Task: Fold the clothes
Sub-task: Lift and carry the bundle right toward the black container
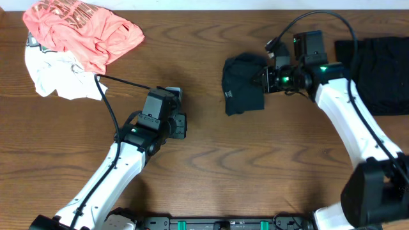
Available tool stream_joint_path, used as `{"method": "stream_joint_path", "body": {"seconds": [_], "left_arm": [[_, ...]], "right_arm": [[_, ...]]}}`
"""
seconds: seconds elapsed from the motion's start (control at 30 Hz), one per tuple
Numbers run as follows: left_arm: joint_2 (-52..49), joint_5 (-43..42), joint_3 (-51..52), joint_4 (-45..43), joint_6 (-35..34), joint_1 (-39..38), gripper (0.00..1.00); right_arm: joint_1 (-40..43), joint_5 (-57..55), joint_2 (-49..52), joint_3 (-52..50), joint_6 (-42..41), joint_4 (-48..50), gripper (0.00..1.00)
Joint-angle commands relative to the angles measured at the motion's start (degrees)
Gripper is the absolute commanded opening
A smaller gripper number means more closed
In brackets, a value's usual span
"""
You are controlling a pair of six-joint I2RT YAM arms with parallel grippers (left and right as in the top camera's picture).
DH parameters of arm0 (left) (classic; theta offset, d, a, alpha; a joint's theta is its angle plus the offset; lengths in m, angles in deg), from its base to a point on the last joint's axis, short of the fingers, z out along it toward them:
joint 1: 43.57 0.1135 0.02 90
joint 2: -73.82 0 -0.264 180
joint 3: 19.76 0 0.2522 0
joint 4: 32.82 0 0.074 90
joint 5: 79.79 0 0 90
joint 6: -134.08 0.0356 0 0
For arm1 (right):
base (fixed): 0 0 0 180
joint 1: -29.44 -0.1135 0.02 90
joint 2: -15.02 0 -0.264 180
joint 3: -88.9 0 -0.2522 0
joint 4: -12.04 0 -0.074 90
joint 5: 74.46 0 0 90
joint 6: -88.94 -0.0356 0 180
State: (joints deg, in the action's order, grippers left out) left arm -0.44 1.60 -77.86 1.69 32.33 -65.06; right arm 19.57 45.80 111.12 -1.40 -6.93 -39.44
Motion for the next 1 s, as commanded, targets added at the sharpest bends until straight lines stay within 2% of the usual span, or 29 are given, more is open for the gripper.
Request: {"method": "stream_joint_path", "body": {"seconds": [0.0, 0.23, 0.47, 0.7, 0.97], "left_arm": [[-0.39, 0.09, -0.15, -0.04, 0.26, -0.07, 0.06], [-0.44, 0.09, -0.13, 0.22, 0.26, -0.07, 0.06], [-0.76, 0.09, 0.09, 0.24, 0.26, -0.07, 0.06], [-1.44, 0.11, 0.28, 0.24, 0.28, -0.07, 0.06], [-2.29, 0.15, 0.28, -0.15, 0.31, -0.07, 0.06]], "right_arm": [[0.59, -4.74, -2.19, 1.57, -0.7, -0.07, 0.01], [1.33, -6.93, -2.34, 5.79, -0.72, -0.68, 0.01], [6.86, -6.88, -2.34, 13.64, -3.63, -2.08, 0.01], [17.0, -2.14, -2.75, 17.59, -4.42, -3.8, 0.01], [34.56, 9.44, -2.78, 17.57, -4.9, -3.98, 0.01]]}}
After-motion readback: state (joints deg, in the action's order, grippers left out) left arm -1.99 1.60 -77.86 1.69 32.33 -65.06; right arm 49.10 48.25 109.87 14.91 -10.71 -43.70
